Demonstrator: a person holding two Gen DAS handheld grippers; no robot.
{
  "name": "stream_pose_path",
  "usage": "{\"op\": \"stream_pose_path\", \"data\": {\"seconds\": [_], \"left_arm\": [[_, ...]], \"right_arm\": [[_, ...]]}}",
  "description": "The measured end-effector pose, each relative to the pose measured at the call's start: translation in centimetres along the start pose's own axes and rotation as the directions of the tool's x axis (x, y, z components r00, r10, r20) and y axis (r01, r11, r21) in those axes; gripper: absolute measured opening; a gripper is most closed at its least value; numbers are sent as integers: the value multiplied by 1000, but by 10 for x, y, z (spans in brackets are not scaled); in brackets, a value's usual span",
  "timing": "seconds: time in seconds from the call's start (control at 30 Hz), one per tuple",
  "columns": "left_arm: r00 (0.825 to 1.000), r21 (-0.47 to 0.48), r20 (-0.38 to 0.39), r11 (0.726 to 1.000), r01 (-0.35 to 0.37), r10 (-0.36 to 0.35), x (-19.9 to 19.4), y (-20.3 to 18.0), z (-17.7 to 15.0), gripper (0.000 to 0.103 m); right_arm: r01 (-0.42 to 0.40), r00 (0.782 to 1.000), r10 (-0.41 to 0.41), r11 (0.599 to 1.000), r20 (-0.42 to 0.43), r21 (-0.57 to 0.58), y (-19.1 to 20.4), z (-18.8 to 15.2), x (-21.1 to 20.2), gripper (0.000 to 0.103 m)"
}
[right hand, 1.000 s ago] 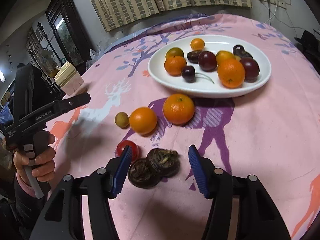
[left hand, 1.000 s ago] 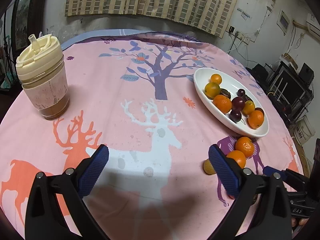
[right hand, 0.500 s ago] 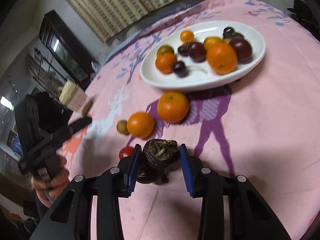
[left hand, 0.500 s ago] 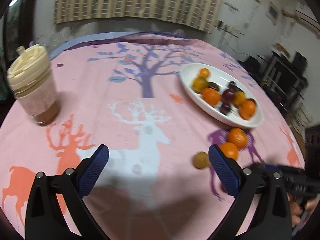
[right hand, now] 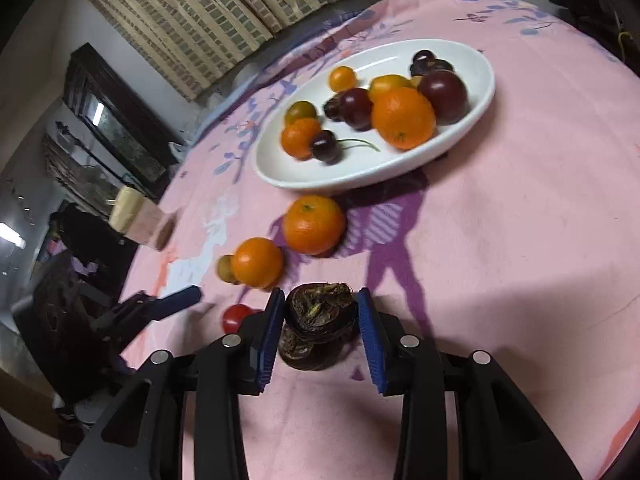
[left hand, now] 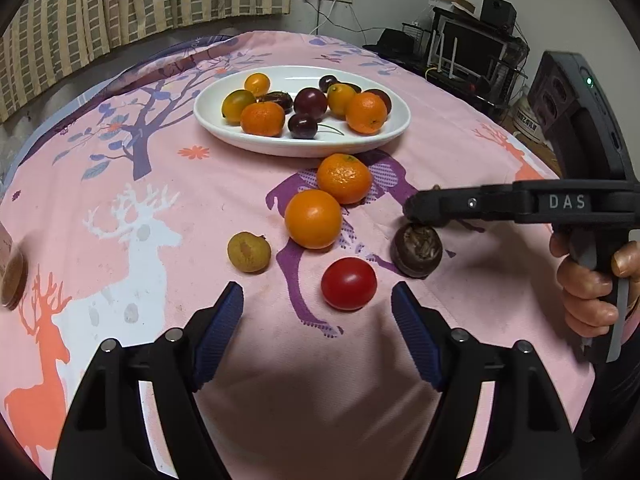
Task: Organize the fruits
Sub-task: 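Grasp a brown mangosteen with the right tool, then grasp a red tomato with the left tool while the right tool holds the mangosteen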
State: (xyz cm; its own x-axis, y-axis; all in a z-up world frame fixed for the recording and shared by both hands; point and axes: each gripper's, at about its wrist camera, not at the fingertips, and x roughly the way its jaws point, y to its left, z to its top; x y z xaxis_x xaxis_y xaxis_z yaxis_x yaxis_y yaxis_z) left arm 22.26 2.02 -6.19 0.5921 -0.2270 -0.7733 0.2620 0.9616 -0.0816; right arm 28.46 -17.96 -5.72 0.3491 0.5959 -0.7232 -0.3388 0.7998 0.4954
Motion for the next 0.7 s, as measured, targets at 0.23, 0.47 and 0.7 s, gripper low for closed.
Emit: {"op": "stream_pose_path", "data": {"seconds": [0.23, 0.47, 0.7], "left_arm": [[1000, -2, 4, 1000, -3, 3, -1, 2, 0, 74], [997, 29, -44, 998, 63, -62, 11, -8, -1, 49], [998, 57, -55, 998, 14, -11, 24, -15, 5, 45]], "right_arm": [[-95, 994, 93, 995, 59, 36, -5, 1, -14, 37], [-89, 993, 86, 995, 81, 34, -4, 3, -20, 38], [-68, 994, 67, 998, 88, 8, 0, 1, -22, 38]]}}
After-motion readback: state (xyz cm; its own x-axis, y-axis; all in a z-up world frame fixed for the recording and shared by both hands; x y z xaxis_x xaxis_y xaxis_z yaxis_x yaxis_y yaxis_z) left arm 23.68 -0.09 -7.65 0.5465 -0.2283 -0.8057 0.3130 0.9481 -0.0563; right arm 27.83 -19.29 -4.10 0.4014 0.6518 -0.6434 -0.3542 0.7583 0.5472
